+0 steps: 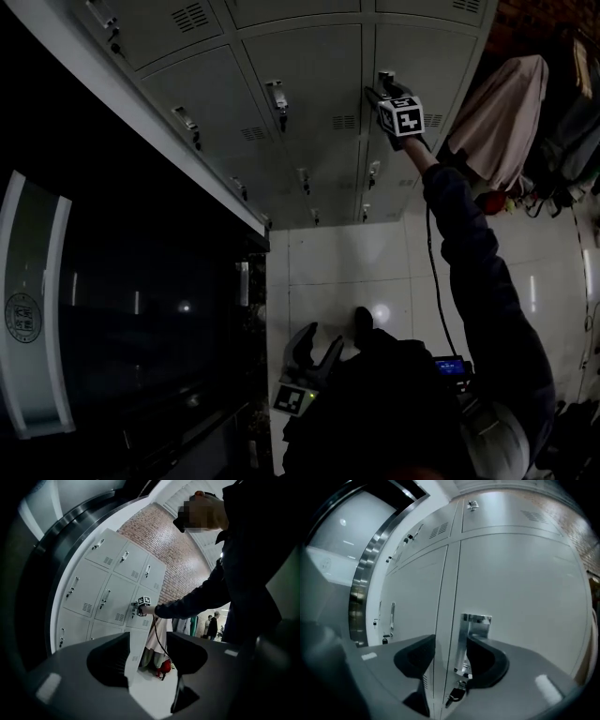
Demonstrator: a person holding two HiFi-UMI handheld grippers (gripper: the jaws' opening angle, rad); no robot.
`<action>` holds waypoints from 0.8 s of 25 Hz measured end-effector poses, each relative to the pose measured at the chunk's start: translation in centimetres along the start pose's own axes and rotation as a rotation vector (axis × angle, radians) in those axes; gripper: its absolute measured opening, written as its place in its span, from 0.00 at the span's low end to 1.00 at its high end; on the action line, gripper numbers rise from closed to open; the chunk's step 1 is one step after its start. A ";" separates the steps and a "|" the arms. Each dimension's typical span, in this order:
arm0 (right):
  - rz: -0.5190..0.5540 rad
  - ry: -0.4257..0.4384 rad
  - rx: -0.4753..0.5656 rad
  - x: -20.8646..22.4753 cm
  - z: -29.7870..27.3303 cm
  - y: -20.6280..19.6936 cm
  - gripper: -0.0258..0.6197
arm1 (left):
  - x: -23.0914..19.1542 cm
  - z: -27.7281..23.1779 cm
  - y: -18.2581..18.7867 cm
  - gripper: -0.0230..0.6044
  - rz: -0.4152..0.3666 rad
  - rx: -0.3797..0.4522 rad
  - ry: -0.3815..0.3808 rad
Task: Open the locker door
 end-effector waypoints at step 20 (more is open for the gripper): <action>-0.015 -0.176 0.027 -1.5 33.3 1.1 0.23 | 9.0 13.2 -1.9 0.42 -0.022 0.019 -0.290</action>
Point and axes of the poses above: the fingertips, and each gripper's own axes: z backward along the fingers, x to its right, y out of its top, the point moved 2 cm from there along z, backward along the fingers, and after that the axes turned 9 degrees about x, right-handed, at the moved point
